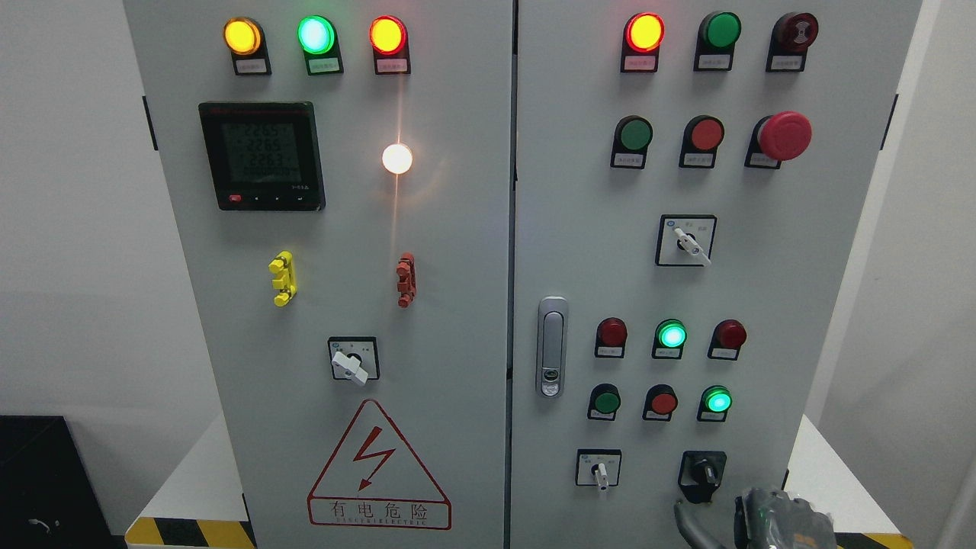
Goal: Flip black knob to close circuit
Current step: 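Raise the right hand up to the black rotary knob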
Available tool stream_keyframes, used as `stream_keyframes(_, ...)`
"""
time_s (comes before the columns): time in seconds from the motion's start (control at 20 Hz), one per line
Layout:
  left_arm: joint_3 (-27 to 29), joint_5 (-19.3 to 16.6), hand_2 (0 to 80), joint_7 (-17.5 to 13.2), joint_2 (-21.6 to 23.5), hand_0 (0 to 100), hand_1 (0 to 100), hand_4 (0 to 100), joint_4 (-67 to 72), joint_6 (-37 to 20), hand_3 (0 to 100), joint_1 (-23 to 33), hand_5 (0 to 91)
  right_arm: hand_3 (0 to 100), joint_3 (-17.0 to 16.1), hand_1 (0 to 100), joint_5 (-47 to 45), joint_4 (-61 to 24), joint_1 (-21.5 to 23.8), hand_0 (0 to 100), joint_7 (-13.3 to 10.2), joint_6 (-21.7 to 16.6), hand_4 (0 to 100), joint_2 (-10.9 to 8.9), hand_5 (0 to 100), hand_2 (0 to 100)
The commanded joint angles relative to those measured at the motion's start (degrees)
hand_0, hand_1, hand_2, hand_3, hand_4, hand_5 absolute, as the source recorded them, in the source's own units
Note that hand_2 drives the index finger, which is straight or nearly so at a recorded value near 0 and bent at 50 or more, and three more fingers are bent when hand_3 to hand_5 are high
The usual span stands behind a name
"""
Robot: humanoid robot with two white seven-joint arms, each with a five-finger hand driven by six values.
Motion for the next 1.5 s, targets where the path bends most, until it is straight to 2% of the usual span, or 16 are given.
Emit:
stream_keyframes(0.0,0.0,0.0,0.0,0.0,0.0,12,56,0,0.0,0.0,0,0.4,0.0,100,-1.1,0,1.0,2.1,-1.1,0,0.0,0.0,96,-0.08,99,92)
stream_keyframes(1.2,0.0,0.0,0.0,0.0,0.0,12,56,0,0.0,0.0,0,0.4,0.0,100,-1.8,0,1.0,3.1,-2.5,0,-0.3,0.1,96,0.01,98,92)
stream_keyframes(1.45,0.0,0.0,0.0,0.0,0.0,12,56,0,0.0,0.0,0,0.4,0.0,100,-2.8,0,1.0,3.3,-2.5,0,-0.4,0.0,96,0.01,98,92)
